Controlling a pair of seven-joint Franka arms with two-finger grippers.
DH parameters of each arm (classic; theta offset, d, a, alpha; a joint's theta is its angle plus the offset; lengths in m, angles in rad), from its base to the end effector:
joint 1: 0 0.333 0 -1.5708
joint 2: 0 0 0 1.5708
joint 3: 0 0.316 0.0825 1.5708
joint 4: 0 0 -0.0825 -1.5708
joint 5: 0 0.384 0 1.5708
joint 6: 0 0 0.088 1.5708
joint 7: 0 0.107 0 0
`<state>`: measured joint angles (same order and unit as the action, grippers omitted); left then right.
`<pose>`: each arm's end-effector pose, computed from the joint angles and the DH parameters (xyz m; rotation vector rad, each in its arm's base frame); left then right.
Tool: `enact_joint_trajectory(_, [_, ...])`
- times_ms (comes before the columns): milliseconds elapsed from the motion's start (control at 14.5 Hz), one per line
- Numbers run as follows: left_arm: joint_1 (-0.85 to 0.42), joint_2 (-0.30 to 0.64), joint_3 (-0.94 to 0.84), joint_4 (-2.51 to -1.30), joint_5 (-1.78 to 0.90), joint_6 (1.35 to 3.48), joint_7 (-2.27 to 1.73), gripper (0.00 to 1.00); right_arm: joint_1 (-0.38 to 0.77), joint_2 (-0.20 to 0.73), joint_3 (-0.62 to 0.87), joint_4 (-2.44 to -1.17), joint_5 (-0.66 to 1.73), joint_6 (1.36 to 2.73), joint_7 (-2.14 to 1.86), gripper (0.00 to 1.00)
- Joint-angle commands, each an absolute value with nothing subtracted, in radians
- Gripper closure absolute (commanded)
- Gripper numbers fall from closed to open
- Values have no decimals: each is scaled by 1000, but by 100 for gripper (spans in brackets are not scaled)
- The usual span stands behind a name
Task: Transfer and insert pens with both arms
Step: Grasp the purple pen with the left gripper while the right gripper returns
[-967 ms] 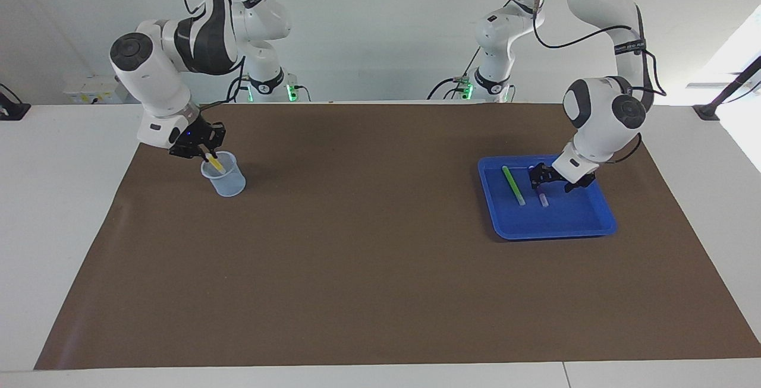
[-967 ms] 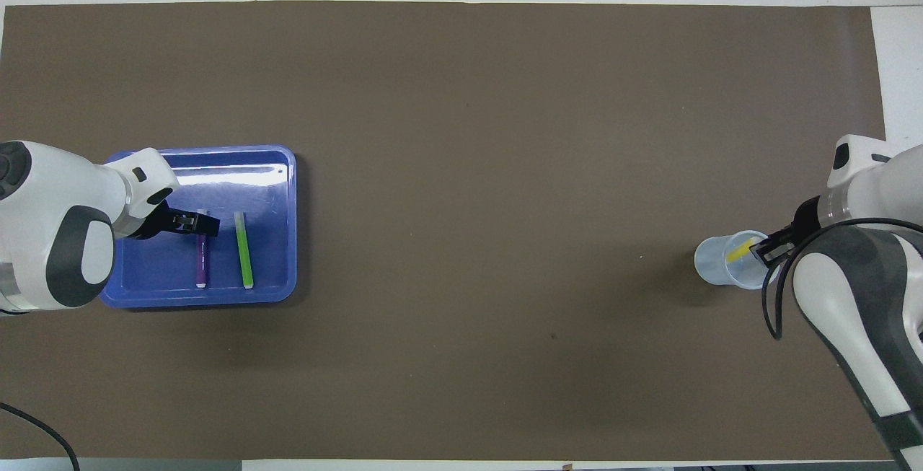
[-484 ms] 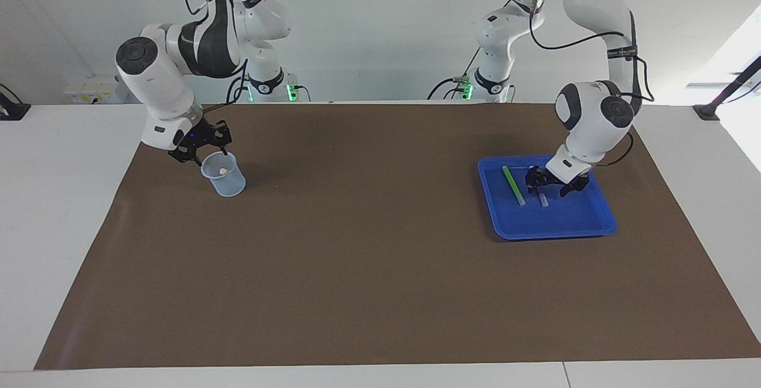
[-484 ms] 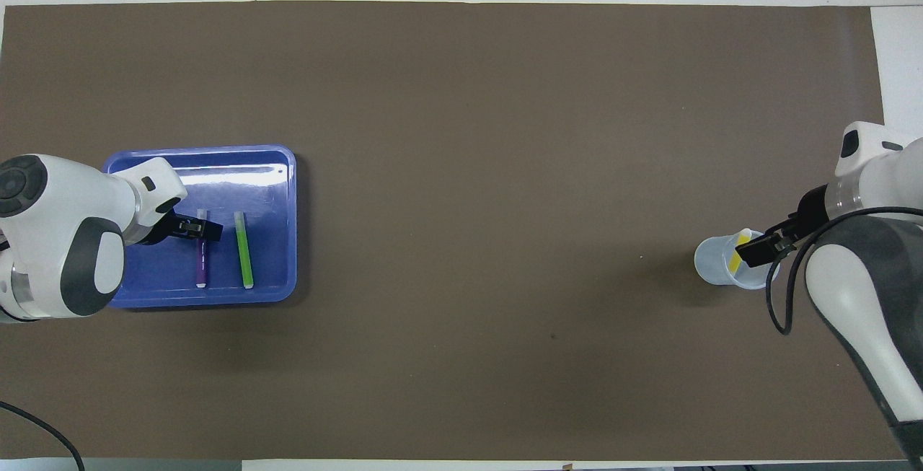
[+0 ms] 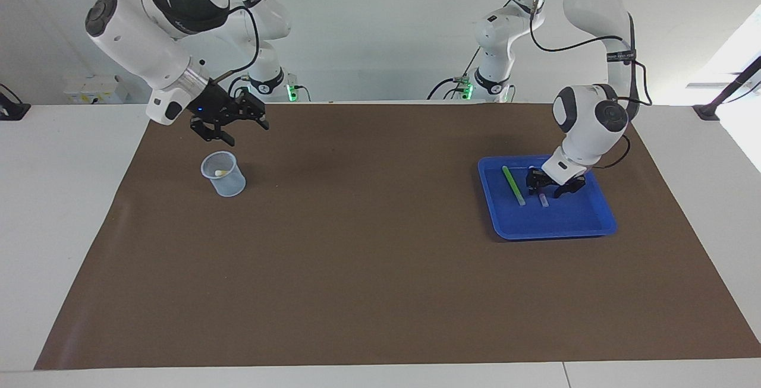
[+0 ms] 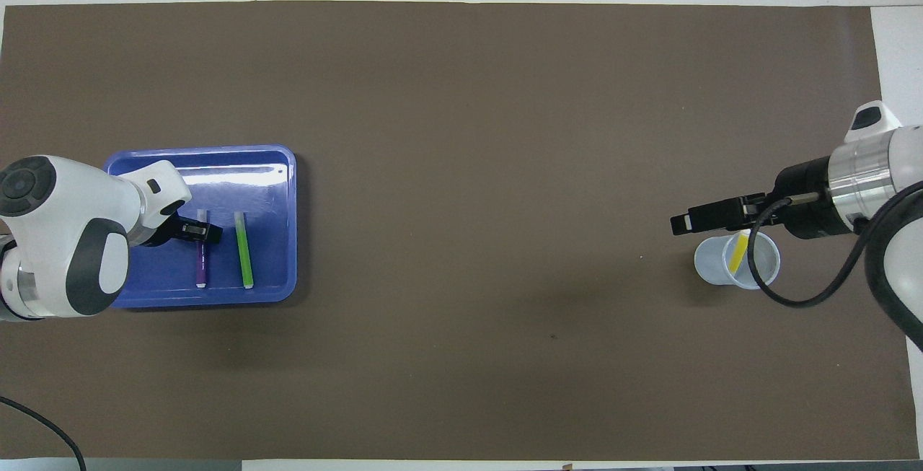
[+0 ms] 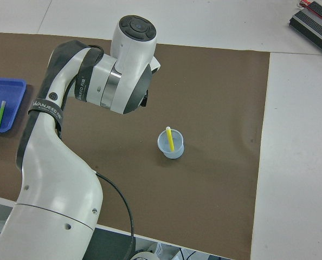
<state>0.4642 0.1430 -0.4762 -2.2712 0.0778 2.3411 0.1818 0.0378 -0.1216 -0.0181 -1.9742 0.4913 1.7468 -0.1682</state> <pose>0.5242 -0.0052 0.2972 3.1008 -0.3853 -0.0849 0.5136 0.0522 0.5237 -2.6513 -0.0985 0.0919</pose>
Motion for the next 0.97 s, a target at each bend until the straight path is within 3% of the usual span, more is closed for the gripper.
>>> enact_joint_trajectory(0, [466,146,-480,-2284,103,2370,153,47,83,-118,-14,-1967,638,1753,-13,0])
enact_joint_trajectory(138, [465,149,-480,-2283,103,2370,141,61,119,-117,-14,-1968,699,1802,69,0])
enact_joint_trajectory(415, [463,161,-480,-2278,104,2373,129,76,175,-123,-14,-1982,790,1853,201,0])
enact_joint_trajectory(691, [471,164,-479,-2272,104,2373,130,100,224,-124,-14,-1990,825,1902,306,0])
enact_joint_trajectory(898, [476,166,-479,-2264,104,2370,129,100,241,-126,-12,-1997,828,1910,327,0])
